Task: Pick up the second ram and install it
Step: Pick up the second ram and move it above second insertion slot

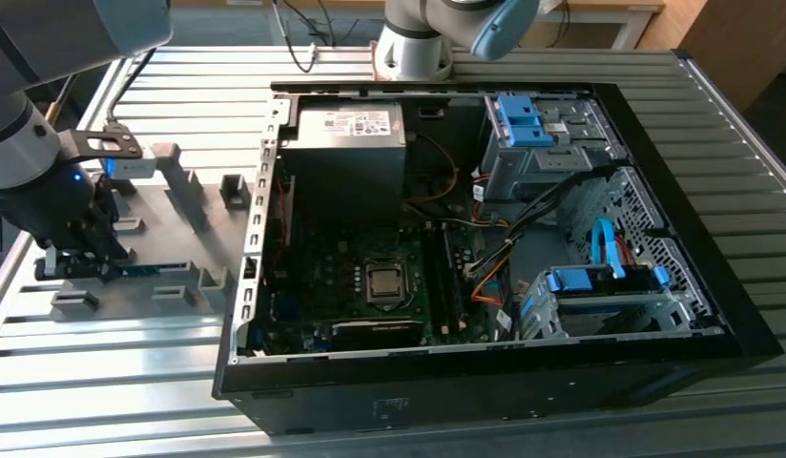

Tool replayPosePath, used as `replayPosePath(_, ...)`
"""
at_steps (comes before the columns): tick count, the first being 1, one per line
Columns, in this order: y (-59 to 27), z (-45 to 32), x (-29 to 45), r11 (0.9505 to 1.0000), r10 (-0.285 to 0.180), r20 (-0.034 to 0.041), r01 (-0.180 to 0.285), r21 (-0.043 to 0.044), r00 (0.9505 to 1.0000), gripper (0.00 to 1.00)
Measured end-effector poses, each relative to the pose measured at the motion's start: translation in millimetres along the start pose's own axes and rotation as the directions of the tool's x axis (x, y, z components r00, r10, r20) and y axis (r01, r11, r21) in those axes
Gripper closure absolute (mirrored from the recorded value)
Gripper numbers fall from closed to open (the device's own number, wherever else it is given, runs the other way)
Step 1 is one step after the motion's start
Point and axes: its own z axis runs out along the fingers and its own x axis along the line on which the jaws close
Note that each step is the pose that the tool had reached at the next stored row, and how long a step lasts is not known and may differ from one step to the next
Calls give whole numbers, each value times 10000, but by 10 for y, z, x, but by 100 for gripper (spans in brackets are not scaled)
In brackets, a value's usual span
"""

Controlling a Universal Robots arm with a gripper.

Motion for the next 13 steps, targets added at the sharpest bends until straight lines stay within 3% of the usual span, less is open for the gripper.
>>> replayPosePath(13, -1, 34, 4, 10000, 0, -1, 0, 5, 10000, 68)
